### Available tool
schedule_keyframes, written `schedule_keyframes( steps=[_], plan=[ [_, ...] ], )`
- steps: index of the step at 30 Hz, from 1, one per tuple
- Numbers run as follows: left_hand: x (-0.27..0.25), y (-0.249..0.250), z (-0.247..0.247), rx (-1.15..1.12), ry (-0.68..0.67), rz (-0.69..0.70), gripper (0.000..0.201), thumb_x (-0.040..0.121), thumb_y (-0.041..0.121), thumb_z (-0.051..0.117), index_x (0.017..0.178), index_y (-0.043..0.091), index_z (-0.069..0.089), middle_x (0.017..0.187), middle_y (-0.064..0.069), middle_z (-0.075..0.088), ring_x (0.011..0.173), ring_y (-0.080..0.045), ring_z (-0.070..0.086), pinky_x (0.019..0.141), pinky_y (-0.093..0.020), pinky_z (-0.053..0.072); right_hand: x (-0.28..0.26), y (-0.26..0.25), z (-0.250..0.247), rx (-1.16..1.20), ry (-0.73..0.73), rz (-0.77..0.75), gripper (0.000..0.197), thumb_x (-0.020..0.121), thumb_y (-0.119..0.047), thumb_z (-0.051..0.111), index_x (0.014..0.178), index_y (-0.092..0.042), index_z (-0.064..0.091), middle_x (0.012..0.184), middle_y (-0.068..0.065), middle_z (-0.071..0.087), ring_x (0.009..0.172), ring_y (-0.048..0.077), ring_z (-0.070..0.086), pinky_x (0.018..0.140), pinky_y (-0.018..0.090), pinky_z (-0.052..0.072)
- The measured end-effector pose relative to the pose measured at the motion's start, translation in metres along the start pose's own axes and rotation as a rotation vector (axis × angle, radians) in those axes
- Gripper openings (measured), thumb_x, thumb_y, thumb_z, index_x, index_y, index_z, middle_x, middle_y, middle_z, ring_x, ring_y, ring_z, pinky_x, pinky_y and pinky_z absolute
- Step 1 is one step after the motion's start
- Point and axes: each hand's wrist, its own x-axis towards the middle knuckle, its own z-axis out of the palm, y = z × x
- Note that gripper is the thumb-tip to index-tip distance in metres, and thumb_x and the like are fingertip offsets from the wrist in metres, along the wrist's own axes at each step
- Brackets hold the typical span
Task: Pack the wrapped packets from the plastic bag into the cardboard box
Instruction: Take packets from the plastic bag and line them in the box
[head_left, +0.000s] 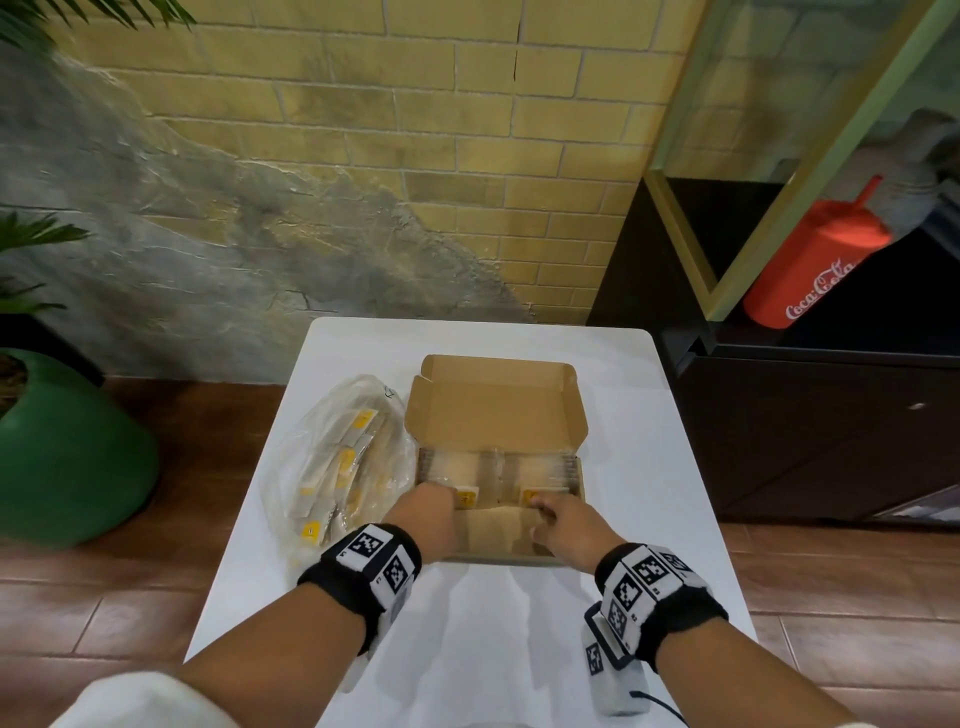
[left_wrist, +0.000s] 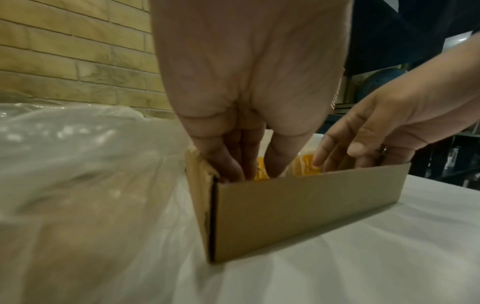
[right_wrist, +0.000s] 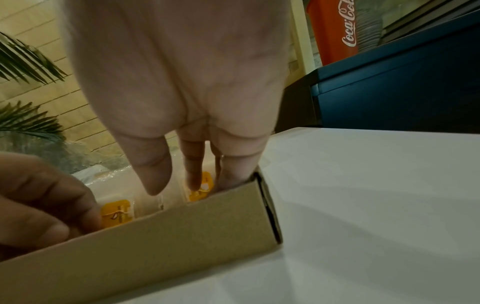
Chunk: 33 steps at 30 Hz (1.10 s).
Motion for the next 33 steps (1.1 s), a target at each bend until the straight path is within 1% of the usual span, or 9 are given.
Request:
schedule_keyframes(
  steps=[4,8,13,17,22,24,27,30,33],
  plan=[
    [-0.003,-0.005,-0.017,-0.225,0.264,-0.006,0.014,0.087,0.011,0.047,0.086,0.016,0.061,0.092,-0.002,0.060,0.079,-0.017,0.055,0.071,-0.025,0.046,-0.005,0.000,-0.002,0.063,0.002,-0.015,0.033,0.093,-0.014,0.048,0.125,-0.015,0.055,0.127,0.004,0.056,0.114,0.018,0.053,0.088,0.019,0.040],
    [0.002,-0.032,-0.035,-0.333,0.520,-0.101,0.021,0.086,0.008,0.049,0.103,0.010,0.061,0.111,0.000,0.052,0.103,-0.023,0.050,0.086,-0.027,0.039,-0.008,-0.002,-0.003,0.108,0.039,-0.036,0.030,0.094,-0.015,0.044,0.119,-0.016,0.059,0.125,0.004,0.059,0.110,0.018,0.056,0.088,0.021,0.043],
    [0.007,-0.066,-0.038,-0.138,0.307,-0.397,0.040,0.090,0.014,0.039,0.128,0.019,0.052,0.138,-0.009,0.034,0.125,-0.034,0.032,0.100,-0.045,0.037,-0.010,-0.004,-0.001,0.157,0.051,-0.060,0.029,0.093,-0.013,0.044,0.118,-0.015,0.060,0.126,0.001,0.057,0.101,0.011,0.052,0.089,0.021,0.043],
    [0.014,-0.081,-0.034,0.136,0.001,-0.281,0.052,0.094,0.014,0.032,0.143,0.033,0.034,0.154,-0.006,0.018,0.144,-0.026,0.005,0.114,-0.045,0.018,-0.011,-0.005,0.000,0.160,0.045,-0.070,0.029,0.094,-0.013,0.044,0.118,-0.015,0.060,0.117,-0.001,0.056,0.099,0.010,0.052,0.086,0.019,0.043],
    [0.020,-0.090,-0.034,0.100,-0.101,-0.265,0.055,0.095,0.013,0.035,0.148,0.024,0.022,0.154,-0.016,0.008,0.135,-0.035,0.032,0.112,-0.043,0.029,-0.013,-0.002,0.000,0.177,0.052,-0.061,0.028,0.094,-0.014,0.045,0.117,-0.016,0.060,0.106,-0.004,0.055,0.095,0.012,0.055,0.083,0.021,0.045],
    [0.019,-0.085,-0.034,0.058,-0.026,-0.281,0.051,0.095,0.011,0.038,0.146,0.016,0.028,0.152,-0.015,0.015,0.131,-0.035,0.038,0.107,-0.041,0.036,-0.013,-0.001,0.000,0.179,0.054,-0.063,0.028,0.094,-0.014,0.045,0.117,-0.016,0.060,0.106,-0.004,0.054,0.096,0.012,0.055,0.081,0.019,0.044],
    [0.019,-0.083,-0.038,-0.008,0.192,-0.332,0.038,0.093,0.008,0.042,0.131,0.004,0.045,0.137,-0.015,0.043,0.118,-0.032,0.052,0.096,-0.036,0.043,-0.014,-0.001,-0.001,0.186,0.050,-0.065,0.028,0.094,-0.014,0.046,0.118,-0.016,0.060,0.107,-0.005,0.053,0.099,0.011,0.053,0.082,0.018,0.041],
    [0.015,-0.087,-0.046,-0.056,0.354,-0.394,0.029,0.088,0.008,0.047,0.115,0.008,0.058,0.117,-0.010,0.060,0.102,-0.028,0.061,0.085,-0.033,0.047,-0.015,-0.003,-0.001,0.206,0.046,-0.068,0.027,0.094,-0.014,0.046,0.117,-0.016,0.061,0.109,-0.005,0.053,0.102,0.011,0.051,0.083,0.018,0.040],
    [0.006,-0.086,-0.051,-0.038,0.363,-0.422,0.026,0.089,0.009,0.048,0.110,0.009,0.064,0.113,-0.009,0.062,0.100,-0.028,0.061,0.084,-0.033,0.049,-0.015,-0.005,-0.001,0.226,0.036,-0.077,0.026,0.093,-0.014,0.047,0.116,-0.016,0.060,0.108,-0.005,0.054,0.100,0.011,0.052,0.076,0.016,0.041]
  ],
)
